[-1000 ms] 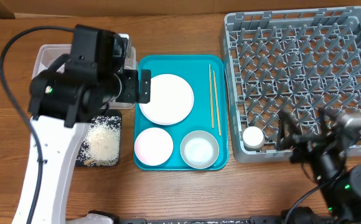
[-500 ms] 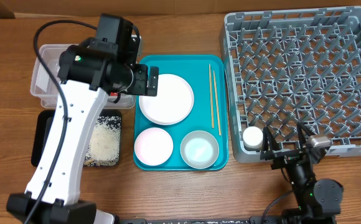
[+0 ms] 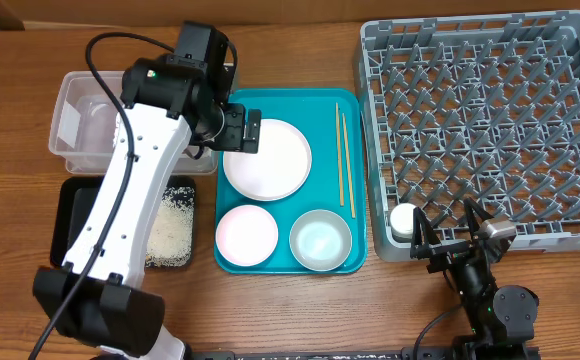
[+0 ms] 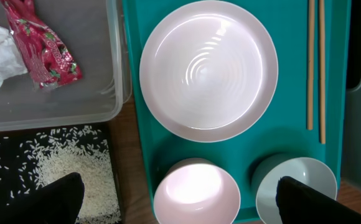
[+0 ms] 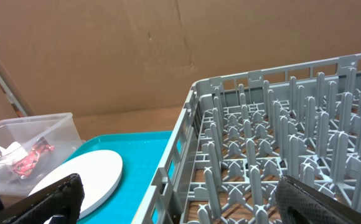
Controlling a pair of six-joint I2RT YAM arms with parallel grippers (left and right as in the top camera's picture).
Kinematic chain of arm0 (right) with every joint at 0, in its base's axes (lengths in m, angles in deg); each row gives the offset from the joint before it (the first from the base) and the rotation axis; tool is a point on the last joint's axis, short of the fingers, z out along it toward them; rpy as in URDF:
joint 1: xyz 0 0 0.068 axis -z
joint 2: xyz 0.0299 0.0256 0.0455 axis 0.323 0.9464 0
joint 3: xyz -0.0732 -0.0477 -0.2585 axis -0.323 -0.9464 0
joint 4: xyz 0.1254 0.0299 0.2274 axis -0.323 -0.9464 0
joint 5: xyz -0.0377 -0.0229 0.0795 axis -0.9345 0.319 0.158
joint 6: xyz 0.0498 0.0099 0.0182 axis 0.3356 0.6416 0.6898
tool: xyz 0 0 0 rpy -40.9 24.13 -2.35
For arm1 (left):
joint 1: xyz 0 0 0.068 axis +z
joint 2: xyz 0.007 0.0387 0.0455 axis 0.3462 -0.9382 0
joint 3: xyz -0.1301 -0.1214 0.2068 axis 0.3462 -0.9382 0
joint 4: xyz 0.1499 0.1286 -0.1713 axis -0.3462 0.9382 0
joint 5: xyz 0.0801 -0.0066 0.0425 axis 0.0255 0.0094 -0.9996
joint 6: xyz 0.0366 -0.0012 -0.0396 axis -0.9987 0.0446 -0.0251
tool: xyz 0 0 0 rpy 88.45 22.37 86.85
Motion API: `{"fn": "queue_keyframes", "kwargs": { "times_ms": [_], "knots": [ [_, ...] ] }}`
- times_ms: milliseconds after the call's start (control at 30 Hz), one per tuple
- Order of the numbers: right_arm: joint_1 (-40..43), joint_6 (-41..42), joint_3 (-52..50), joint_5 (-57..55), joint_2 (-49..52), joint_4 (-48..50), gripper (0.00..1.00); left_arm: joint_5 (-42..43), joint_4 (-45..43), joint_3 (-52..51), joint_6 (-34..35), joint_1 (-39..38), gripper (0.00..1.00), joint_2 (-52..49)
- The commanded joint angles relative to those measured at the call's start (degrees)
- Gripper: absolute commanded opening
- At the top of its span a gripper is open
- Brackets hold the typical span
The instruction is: Sort waste into correct bins and load items into the dishwasher
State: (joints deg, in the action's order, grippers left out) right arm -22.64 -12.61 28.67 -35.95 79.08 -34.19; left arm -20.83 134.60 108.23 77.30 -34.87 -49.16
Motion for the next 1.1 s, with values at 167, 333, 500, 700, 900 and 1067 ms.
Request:
{"fn": "queue_keyframes", "kwargs": {
  "times_ms": [167,333,500,700,900,1067],
  "knots": [
    [0.17,-0.24,-0.61,0.42,-0.68,0.22,1.00,0.57,-0.07,0.20,-0.90,-0.20,1.00,-2.75],
    [0.17,-0.24,-0.61,0.44,-0.68,0.22,1.00,0.59,-0.07,0.17,-0.90,-0.20,1.00,-3.34],
    [0.17,-0.24,-0.61,0.44,-0.68,0.22,1.00,-0.17,-0.24,0.17,-0.92,0.00,1.00,-3.34],
    [0.17,-0.22,-0.61,0.44,-0.68,0.22,1.00,-0.98,-0.24,0.00,-1.18,-4.07,1.00,1.92],
    [0.17,-0.24,-0.61,0.44,-0.68,0.22,1.00,-15.17,-5.68,-2.60,-6.45,-12.61,1.00,12.33],
    [0.17,-0.22,-0.61,0.44,-0.68,0.22,1.00,-16.83,-27.67,-18.93,-10.10,-13.81,1.00,25.81]
  ]
}}
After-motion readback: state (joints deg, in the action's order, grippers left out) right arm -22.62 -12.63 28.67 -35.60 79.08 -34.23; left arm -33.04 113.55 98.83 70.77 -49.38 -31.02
